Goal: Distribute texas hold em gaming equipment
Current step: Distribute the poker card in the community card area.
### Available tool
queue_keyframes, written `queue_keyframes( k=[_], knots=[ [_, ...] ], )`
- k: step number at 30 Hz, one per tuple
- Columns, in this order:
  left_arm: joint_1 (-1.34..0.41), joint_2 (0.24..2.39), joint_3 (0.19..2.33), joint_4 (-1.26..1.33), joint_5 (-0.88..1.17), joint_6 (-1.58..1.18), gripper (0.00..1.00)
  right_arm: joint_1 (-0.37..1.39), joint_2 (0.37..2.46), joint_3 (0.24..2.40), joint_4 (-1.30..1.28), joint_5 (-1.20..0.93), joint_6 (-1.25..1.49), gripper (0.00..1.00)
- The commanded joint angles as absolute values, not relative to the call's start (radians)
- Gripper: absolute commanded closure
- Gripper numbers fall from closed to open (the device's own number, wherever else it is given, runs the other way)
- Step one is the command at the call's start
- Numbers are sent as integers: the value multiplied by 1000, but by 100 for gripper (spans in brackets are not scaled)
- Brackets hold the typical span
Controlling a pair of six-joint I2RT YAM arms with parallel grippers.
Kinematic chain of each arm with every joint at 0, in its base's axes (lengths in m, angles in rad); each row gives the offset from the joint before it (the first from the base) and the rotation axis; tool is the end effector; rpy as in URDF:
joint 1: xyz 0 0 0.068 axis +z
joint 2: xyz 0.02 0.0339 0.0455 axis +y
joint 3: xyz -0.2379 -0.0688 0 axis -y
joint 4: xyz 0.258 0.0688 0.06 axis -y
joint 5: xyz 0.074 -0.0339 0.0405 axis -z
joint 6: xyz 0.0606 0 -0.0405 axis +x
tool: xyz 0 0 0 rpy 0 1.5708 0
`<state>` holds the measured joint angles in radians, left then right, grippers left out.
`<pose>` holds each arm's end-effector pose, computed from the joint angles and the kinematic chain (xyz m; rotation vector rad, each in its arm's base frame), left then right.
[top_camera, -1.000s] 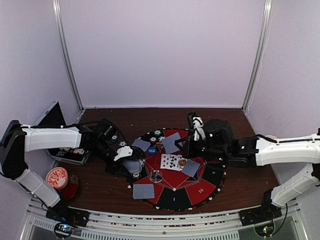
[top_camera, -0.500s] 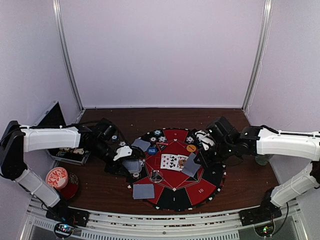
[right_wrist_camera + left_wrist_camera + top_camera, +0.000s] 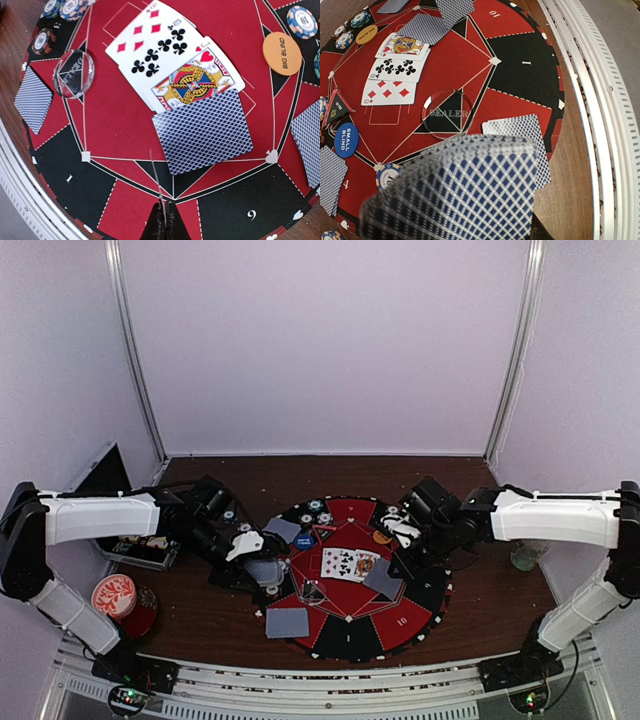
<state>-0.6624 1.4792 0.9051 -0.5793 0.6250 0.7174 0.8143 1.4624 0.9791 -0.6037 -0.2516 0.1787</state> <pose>0.2127 -0.2109 0.1481 1.7884 1.8884 -0.8229 0.2034 0.2375 0.1658 -0.9462 2.6004 0.6326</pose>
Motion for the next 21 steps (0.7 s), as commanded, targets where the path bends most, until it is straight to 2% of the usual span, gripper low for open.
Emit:
queue_keyframes(
  k=[1,10,13,21],
  knots=[
    [-666,1458,912,-582,654,735,61,784,1506,1002,-617,-222,161,100],
    [-666,1460,913,-581,655,736,61,741,1547,995,-607,-155,164,100],
    [-666,1462,912,-582,658,738,61,739,1547,1000,-610,-125,161,93],
    [-666,1466,913,-581,659,736,61,736,1593,1037,-628,-51,149,85]
  ],
)
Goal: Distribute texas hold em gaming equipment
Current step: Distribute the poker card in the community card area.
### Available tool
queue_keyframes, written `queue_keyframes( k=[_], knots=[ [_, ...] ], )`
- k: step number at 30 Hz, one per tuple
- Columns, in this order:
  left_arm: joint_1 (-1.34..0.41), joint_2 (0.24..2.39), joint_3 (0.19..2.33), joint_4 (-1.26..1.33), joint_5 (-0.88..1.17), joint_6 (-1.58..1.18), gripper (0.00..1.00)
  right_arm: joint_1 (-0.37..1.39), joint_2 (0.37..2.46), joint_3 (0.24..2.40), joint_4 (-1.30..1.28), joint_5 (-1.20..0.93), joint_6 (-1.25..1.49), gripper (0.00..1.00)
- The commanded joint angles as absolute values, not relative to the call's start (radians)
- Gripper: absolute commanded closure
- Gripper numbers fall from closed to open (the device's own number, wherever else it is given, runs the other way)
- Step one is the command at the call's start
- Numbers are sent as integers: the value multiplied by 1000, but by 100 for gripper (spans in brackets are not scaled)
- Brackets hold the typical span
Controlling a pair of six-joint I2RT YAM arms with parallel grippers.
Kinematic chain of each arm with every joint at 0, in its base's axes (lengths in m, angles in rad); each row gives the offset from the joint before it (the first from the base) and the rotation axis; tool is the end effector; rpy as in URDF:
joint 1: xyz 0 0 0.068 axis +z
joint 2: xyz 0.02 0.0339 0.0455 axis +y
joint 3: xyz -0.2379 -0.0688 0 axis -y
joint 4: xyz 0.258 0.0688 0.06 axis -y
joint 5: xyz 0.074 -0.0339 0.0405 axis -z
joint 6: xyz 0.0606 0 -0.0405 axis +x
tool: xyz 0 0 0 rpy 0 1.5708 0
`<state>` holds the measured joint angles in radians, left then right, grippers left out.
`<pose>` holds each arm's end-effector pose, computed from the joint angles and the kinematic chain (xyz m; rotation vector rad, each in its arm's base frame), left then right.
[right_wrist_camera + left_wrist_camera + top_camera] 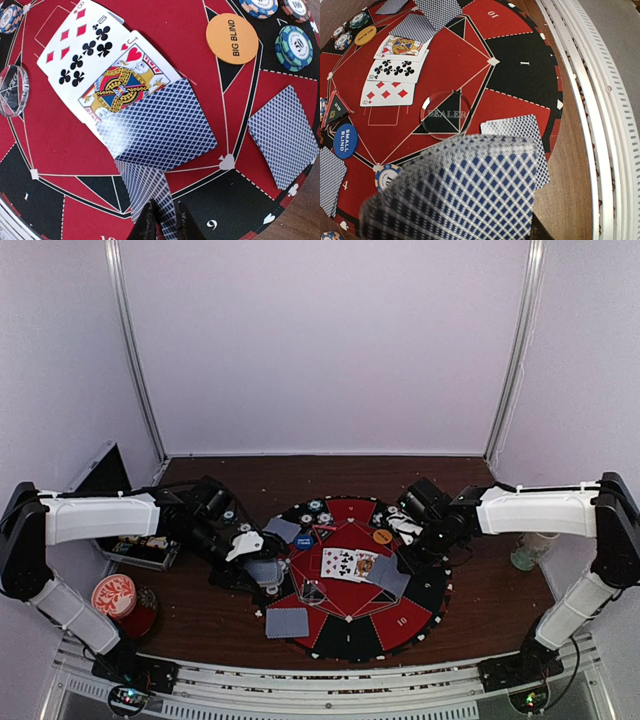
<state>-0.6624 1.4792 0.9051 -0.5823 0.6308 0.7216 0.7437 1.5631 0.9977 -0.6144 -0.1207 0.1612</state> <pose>0.2122 -0.2108 0.1481 1.7925 1.8841 -0.8300 0.2300 0.2215 0.1398 -0.8407 2.6872 0.3967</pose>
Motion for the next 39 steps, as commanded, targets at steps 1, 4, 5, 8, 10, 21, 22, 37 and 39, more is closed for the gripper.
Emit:
queue_keyframes(
  k=[1,4,5,8,10,21,22,37,39],
  knots=[
    [-666,1466,914,-581,657,737,61,736,1598,1041,-630,-39,148,84],
    [-667,1469,914,-581,658,735,61,737,1614,1050,-631,-2,144,82],
    [-666,1470,914,-581,657,737,61,735,1617,1052,-628,9,142,81],
    [-667,1470,914,-582,658,737,61,735,1625,1055,-629,45,142,81],
    [-666,1471,913,-581,658,737,61,733,1622,1055,-629,76,143,80],
    [-666,1473,913,-581,657,737,61,726,1590,1055,-613,167,146,66],
    [-666,1475,914,-581,657,737,61,726,1588,1055,-611,174,144,65],
    [-666,1485,915,-582,649,738,61,773,1436,926,-598,79,385,21],
    [-667,1480,915,-581,650,738,61,773,1384,857,-548,51,450,14]
  ],
)
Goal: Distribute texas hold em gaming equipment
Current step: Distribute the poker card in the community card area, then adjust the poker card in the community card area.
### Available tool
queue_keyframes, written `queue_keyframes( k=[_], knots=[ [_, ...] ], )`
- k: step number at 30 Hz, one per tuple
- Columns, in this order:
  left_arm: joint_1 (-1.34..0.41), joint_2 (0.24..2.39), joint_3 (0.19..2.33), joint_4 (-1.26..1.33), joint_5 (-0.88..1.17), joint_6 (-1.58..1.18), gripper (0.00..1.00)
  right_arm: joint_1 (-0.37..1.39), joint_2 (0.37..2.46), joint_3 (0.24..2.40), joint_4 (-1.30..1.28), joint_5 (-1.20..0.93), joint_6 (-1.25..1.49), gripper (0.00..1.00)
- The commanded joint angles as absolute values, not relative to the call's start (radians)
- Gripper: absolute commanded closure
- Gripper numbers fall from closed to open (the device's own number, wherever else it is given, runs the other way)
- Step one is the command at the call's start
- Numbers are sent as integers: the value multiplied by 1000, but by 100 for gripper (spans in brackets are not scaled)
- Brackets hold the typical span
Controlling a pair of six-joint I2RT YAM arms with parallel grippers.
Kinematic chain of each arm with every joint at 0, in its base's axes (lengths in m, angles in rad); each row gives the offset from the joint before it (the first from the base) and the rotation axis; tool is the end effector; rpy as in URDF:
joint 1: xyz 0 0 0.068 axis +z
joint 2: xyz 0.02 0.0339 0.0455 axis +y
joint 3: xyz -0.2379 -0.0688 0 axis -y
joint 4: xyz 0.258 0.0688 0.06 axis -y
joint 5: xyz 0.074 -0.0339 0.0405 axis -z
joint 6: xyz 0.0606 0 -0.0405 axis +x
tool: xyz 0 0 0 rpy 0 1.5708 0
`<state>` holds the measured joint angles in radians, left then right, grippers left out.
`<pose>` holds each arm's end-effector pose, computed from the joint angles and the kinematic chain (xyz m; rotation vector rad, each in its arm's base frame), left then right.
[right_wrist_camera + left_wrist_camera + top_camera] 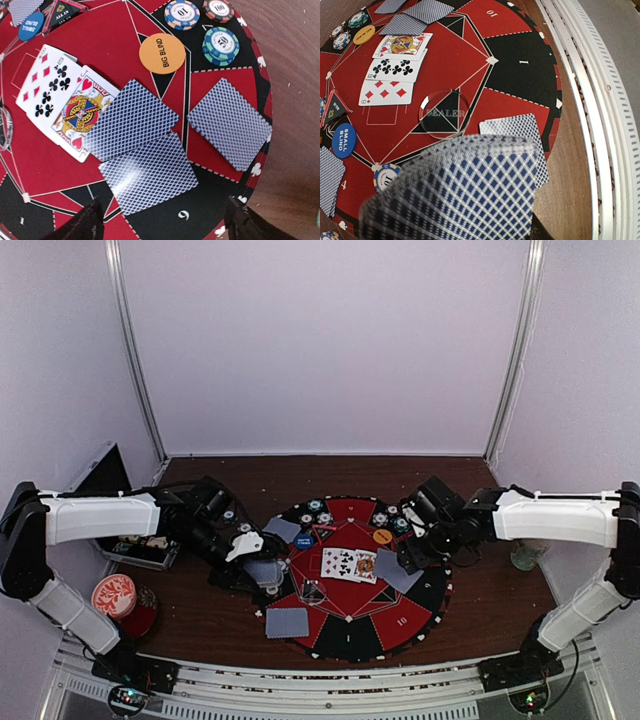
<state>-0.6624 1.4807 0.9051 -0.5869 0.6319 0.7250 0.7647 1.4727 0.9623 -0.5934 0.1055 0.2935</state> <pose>0.2118 -0.2106 0.1475 1.7969 1.8858 -0.8323 0.2292 0.2111 0.1567 -0.5927 2.6132 0.1995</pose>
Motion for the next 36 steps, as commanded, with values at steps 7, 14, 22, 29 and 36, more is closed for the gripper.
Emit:
queue_keyframes(
  k=[7,14,22,29,36],
  knots=[
    [-666,1474,914,-581,648,736,61,804,1236,651,-333,-1,618,0],
    [-667,1477,915,-581,644,736,61,963,1328,674,-388,225,684,0],
    [-666,1474,914,-580,644,735,61,1042,1514,744,-450,366,754,2],
    [-666,1476,913,-581,645,735,61,1042,1569,767,-464,421,764,16],
    [-666,1480,914,-580,645,737,61,1039,1579,754,-472,462,764,27]
  ],
)
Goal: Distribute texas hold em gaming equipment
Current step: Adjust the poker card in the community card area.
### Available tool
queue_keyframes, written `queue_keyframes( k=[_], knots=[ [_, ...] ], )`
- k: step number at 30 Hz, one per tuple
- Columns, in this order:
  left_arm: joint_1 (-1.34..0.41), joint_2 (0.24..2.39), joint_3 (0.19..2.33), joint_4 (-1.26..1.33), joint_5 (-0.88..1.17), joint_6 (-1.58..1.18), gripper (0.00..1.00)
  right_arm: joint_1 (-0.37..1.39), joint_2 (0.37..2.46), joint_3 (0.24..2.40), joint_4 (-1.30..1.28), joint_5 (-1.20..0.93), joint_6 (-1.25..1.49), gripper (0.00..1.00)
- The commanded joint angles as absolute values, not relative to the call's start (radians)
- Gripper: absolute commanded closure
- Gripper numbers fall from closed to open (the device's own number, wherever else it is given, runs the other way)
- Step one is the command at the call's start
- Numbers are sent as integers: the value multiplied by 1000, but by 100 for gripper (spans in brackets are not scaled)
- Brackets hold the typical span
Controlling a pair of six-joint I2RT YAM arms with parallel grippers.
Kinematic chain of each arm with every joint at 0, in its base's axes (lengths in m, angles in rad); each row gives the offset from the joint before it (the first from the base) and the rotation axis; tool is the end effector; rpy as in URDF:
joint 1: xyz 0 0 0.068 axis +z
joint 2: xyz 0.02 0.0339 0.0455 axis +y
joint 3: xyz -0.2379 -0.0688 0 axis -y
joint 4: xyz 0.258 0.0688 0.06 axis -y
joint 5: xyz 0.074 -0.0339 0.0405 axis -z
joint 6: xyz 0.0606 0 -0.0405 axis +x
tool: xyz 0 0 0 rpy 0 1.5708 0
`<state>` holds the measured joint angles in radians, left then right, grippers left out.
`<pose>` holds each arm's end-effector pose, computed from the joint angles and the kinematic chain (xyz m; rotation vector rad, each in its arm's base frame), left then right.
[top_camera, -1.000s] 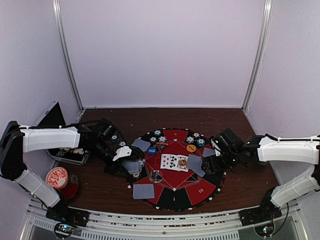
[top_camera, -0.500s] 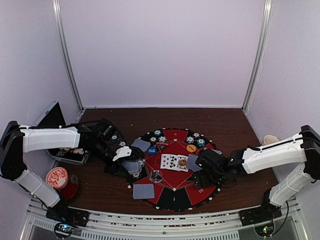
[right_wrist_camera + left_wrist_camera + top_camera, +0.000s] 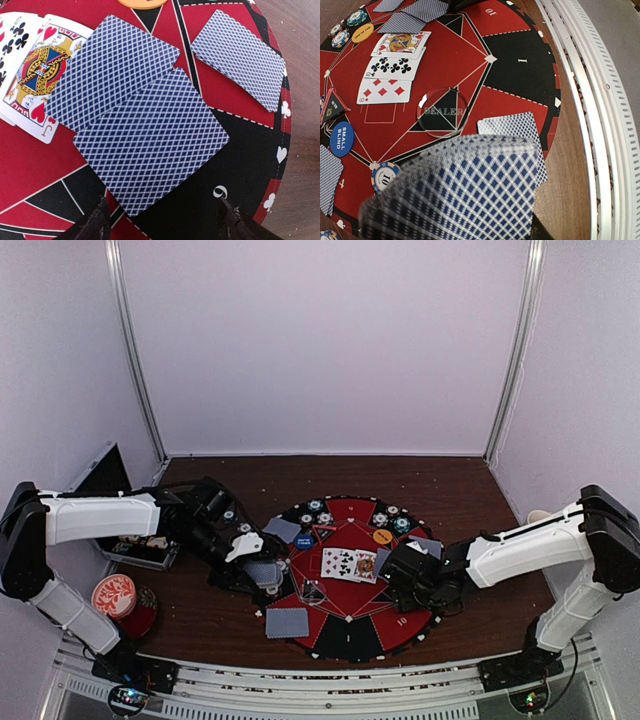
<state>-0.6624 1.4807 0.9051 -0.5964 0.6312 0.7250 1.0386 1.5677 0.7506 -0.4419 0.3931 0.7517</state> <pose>0.2109 -0.2099 0.1471 1.7997 1.8951 -0.8346 0.1618 0.2290 0.0806 -0.2960 2.6283 -0.0050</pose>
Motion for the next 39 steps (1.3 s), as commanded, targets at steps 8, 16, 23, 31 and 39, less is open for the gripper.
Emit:
queue_keyframes(
  k=[8,16,23,31,39],
  knots=[
    [-667,1482,915,-580,644,736,61,1017,1564,745,-499,505,766,31],
    [-666,1483,916,-580,645,736,61,1004,1565,750,-511,524,755,31],
    [-667,1485,915,-580,644,735,61,995,1554,761,-541,549,753,31],
    [-666,1483,916,-580,644,735,61,1002,1532,762,-514,485,725,28],
    [-666,1484,915,-580,643,735,61,1006,1457,755,-621,577,793,25]
  ],
)
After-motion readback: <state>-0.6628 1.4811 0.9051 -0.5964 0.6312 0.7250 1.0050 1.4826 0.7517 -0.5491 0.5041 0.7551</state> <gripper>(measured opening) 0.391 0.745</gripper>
